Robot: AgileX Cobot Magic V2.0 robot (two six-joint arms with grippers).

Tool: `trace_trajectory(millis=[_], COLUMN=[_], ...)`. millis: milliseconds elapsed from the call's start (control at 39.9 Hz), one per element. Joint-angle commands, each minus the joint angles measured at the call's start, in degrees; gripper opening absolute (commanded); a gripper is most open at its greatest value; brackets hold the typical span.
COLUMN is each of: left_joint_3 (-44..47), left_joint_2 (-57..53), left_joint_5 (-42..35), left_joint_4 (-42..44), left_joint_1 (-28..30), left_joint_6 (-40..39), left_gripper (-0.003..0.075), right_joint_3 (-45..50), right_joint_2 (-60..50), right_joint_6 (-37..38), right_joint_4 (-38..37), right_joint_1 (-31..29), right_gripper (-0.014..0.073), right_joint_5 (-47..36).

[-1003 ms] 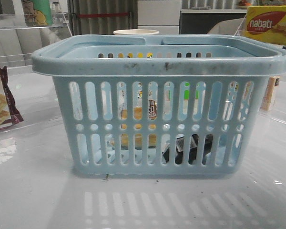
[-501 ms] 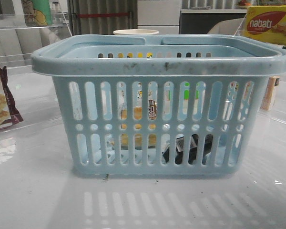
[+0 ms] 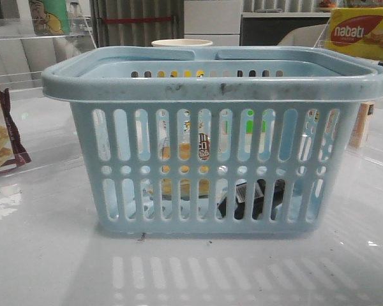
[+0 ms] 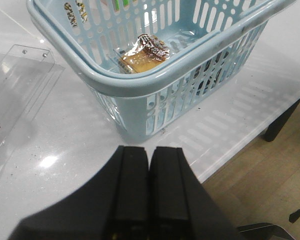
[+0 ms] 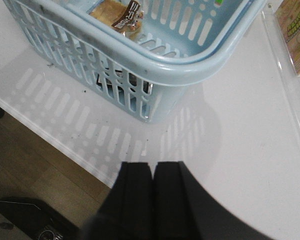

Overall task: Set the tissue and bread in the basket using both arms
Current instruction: 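Lift the left gripper away from the basket and pull it back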

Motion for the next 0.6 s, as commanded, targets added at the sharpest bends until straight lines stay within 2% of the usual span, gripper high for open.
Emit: trace_trajectory(millis=[0,226,276,376,577], left_joint_3=[-1.5,-0.8,-0.5,3.6,19.2], left_joint_2=[-0.1,-2.3,-4.7,-10.3,-22.9], left_joint_5=[-4.1,-4.6,-4.8,-11.9,-31.9], left_joint_4=[-0.4,-0.1,1.7,1.6,1.2], left_joint_1=[-0.2,-0.2,1.5,8.0,22.2], left_joint_6=[-0.5,-0.3,-0.3,-0.3,-0.3], left_gripper=[0.0091,0.0091,0.0091,0.0091,0.0091], right_joint_3=[-1.5,-1.5,-1.5,-1.5,-1.5], right_joint_2=[-0.1,-0.1,-0.1,-0.1,-0.1], right_joint_6=[0.0,0.0,0.0,0.0,0.0], right_joint_4=[-1.0,-1.0,-1.0,-1.0,-1.0], right_joint_1=[0.0,0.0,0.0,0.0,0.0], right_gripper=[0.0056,0.0056,0.0056,0.0056,0.0056], right_joint_5=[-3.6,-3.6,-3.7,-3.6,-3.6])
